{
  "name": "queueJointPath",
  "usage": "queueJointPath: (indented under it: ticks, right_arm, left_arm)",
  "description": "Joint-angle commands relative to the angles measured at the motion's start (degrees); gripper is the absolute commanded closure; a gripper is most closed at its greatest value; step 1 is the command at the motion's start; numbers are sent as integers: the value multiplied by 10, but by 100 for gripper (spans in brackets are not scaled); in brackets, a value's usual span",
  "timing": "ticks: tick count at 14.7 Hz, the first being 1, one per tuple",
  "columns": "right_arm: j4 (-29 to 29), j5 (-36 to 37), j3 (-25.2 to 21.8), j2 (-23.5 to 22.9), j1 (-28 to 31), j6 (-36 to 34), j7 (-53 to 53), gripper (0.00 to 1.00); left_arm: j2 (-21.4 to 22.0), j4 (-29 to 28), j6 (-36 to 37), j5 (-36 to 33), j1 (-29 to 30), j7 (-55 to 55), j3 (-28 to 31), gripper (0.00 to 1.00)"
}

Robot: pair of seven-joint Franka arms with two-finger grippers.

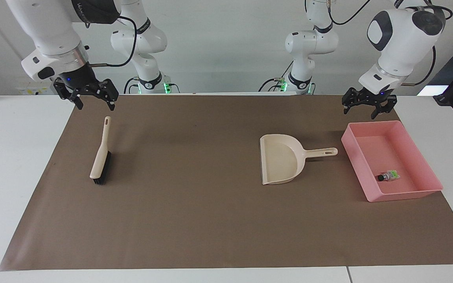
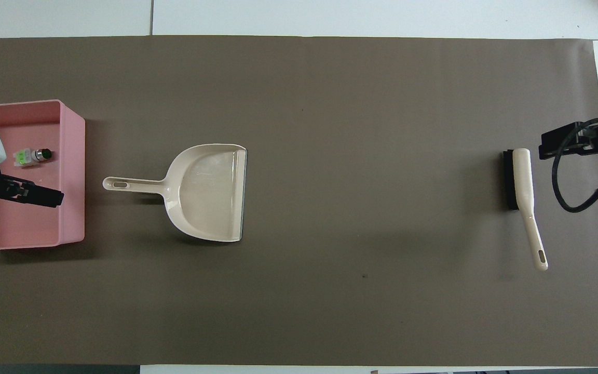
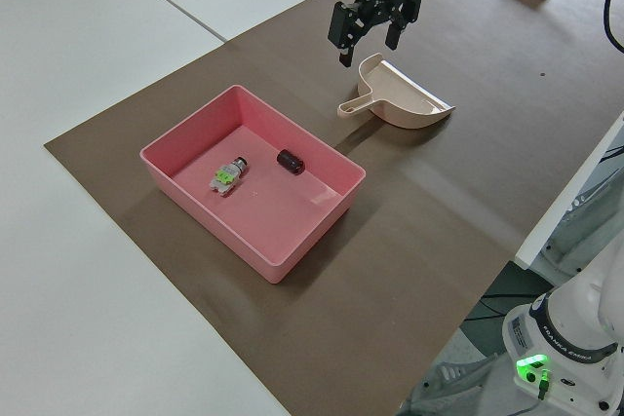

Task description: Clean e-waste and dump in bin

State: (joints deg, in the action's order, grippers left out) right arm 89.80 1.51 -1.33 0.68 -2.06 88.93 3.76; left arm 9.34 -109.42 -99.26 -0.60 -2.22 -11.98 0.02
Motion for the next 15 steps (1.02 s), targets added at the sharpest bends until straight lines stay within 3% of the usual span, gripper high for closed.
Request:
queueJointPath:
  ticks: [1,8,15]
  right_arm:
    - [-3,-4,0,4,1,8,-1,0]
    - [-2,-5,1,4,0,6,-1,0]
    - [-2,-5,0,5,0,4,-1,0]
  left_arm:
    - [-31,91,61,9,-1,77,-2,1]
    - [-117,261,168,45,-3,113,-1,1]
    - [-92,232,171,17,-7,105,-6,1]
